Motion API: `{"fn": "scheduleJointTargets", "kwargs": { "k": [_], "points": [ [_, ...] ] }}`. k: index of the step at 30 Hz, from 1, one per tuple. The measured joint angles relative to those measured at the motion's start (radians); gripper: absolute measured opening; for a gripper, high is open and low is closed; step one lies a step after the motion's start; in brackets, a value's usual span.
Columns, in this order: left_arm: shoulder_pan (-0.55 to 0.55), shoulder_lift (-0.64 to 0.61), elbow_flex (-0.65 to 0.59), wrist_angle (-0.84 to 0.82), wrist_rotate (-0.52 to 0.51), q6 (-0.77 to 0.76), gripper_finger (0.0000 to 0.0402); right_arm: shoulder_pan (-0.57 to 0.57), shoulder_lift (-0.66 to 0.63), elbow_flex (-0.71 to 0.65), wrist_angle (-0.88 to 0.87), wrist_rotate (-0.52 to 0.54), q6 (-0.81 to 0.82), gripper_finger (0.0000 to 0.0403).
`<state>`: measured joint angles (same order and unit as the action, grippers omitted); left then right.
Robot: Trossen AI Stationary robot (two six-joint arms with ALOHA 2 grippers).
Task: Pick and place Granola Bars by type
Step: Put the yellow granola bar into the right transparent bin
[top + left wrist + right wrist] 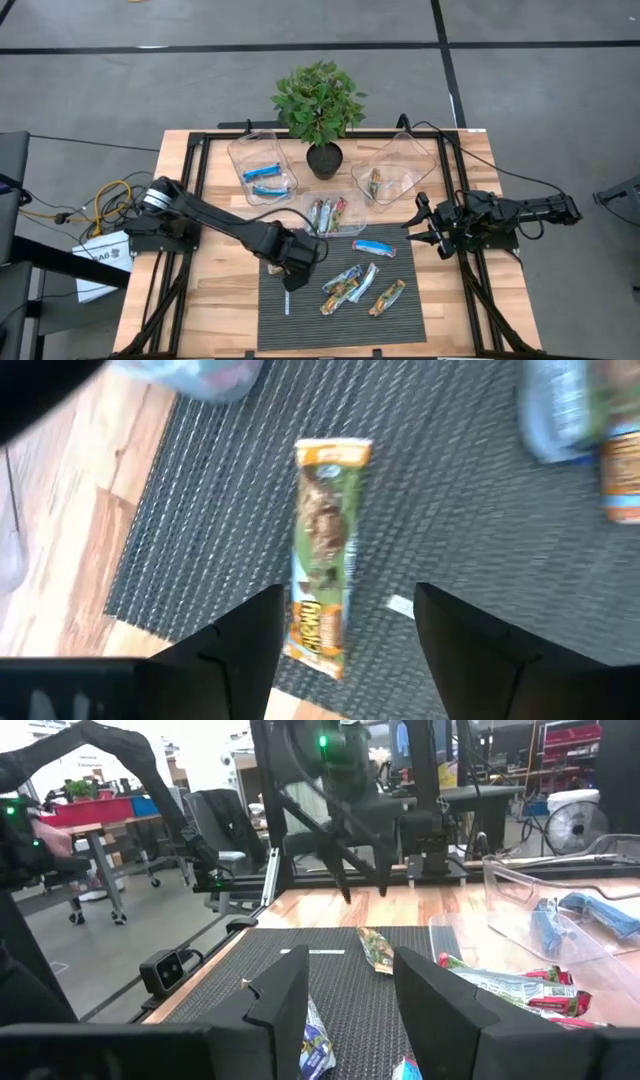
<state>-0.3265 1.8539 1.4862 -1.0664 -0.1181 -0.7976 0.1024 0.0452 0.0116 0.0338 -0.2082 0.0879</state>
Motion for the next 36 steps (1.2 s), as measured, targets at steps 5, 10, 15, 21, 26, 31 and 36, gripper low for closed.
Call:
{"fn": "scheduleJointTargets", "kwargs": {
  "k": [5,10,15,21,26,31,36],
  "points": [
    [0.013,0.074,-0.001,-0.010,0.004,0.005,0.0217,0.000,0.000,0.000,0.002,-0.001,0.000,0.0139],
    [0.028,0.113,-0.001,-0.010,0.004,0.007,0.0217,0.000,0.001,0.000,0.002,-0.001,0.000,0.0141],
    [0.048,0.113,-0.001,-0.011,-0.010,0.031,0.0217,0.000,0.001,0.000,0.002,-0.001,0.000,0.0141],
    [0.060,0.113,-0.042,0.034,0.010,0.033,0.0217,0.000,0.001,0.000,0.002,-0.001,0.000,0.0139],
    [0.060,0.113,-0.121,0.171,0.053,0.055,0.0217,0.000,0.001,0.000,0.002,-0.001,0.000,0.0141],
    [0.060,0.113,-0.175,0.241,0.056,0.055,0.0217,0.000,0.000,0.000,0.002,-0.001,0.000,0.0139],
    [0.060,0.108,-0.211,0.285,0.058,0.055,0.0217,0.000,0.001,0.000,0.002,-0.001,0.000,0.0140]
  ]
}}
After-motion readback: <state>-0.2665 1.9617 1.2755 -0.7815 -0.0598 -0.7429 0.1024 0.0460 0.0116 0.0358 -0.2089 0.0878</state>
